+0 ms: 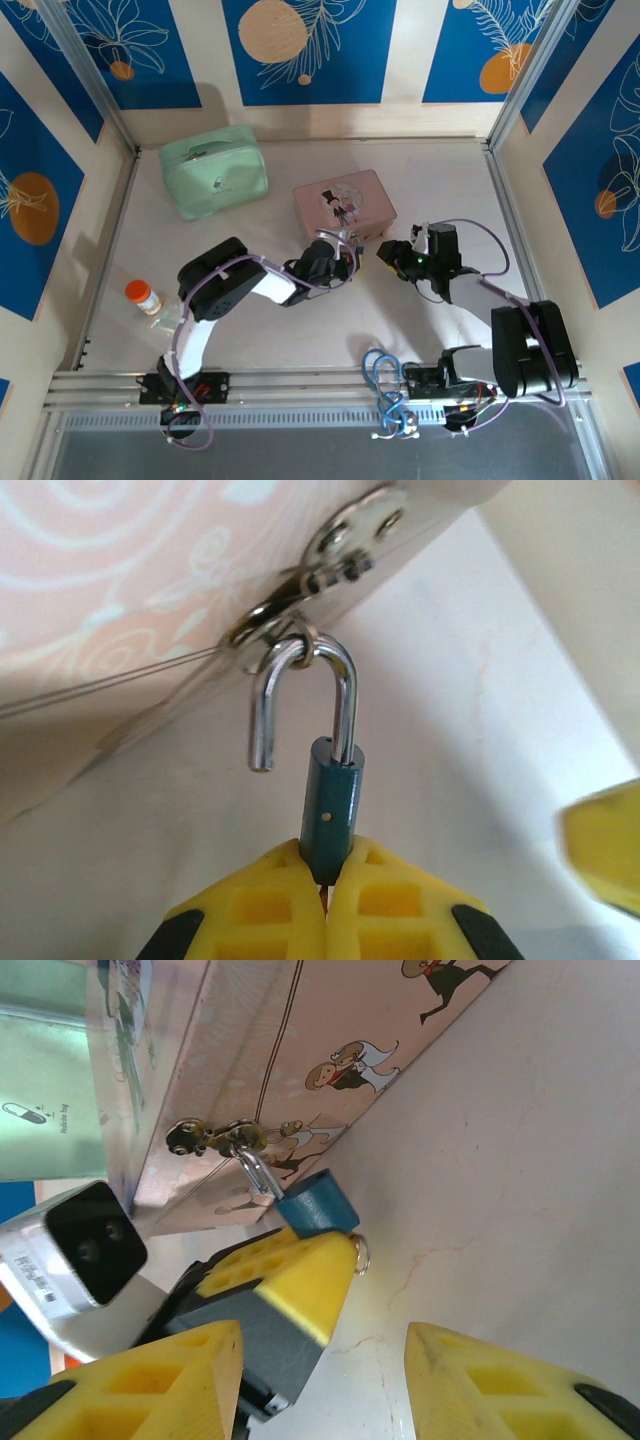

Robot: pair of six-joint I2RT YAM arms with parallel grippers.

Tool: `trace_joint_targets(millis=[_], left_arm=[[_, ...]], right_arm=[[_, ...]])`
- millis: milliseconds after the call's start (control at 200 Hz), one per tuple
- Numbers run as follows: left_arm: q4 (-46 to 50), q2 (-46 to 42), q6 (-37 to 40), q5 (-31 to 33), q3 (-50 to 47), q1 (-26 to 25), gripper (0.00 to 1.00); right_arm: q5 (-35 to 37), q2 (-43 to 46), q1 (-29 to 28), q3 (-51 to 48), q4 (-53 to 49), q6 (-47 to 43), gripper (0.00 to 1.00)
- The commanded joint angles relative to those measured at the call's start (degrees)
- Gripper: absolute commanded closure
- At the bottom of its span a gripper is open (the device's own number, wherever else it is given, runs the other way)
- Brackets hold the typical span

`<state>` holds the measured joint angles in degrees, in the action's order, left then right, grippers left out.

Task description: Unlock the padlock with the key

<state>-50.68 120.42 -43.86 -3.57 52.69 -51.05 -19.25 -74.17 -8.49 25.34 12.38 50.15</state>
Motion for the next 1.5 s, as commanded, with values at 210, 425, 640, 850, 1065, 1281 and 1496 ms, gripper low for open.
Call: trace_joint_targets(millis=[210, 425, 640, 850, 1065, 1281, 1496], left_arm=[[-20.80, 4.56, -8.52, -16.96, -3.16, 3.95, 1.00], [-27.43, 7.28, -13.27, -18.76, -4.51, 5.58, 1.00], [-26.85, 7.27, -13.25, -19.45, -4.27, 6.14, 1.00], [-26.86, 7.83, -14.63, -19.85, -3.56, 6.48, 1.00], [-25.63, 7.63, -14.64, -21.14, -2.79, 6.75, 1.00], [-25.61, 7.90, -15.17, -22.51, -2.32, 6.72, 1.00], [-24.79, 8.09, -15.26, -23.11, -2.16, 6.72, 1.00]], right_arm=[[-12.94, -15.27, 3.43, 2.19, 22.87, -0.85, 0.55], [-20.64, -22.91, 4.02, 3.64, 32.63, 0.08, 0.55], [-22.85, -25.25, 1.70, 4.92, 35.34, -0.46, 0.54], [-22.58, -27.40, 0.64, 5.18, 37.48, 1.36, 0.55], [-20.18, -27.63, -0.48, 5.04, 35.84, 2.12, 0.55], [-18.68, -30.22, -0.59, 4.95, 41.40, 6.53, 0.63], [-17.35, -32.02, -0.86, 4.69, 44.86, 8.90, 0.74]])
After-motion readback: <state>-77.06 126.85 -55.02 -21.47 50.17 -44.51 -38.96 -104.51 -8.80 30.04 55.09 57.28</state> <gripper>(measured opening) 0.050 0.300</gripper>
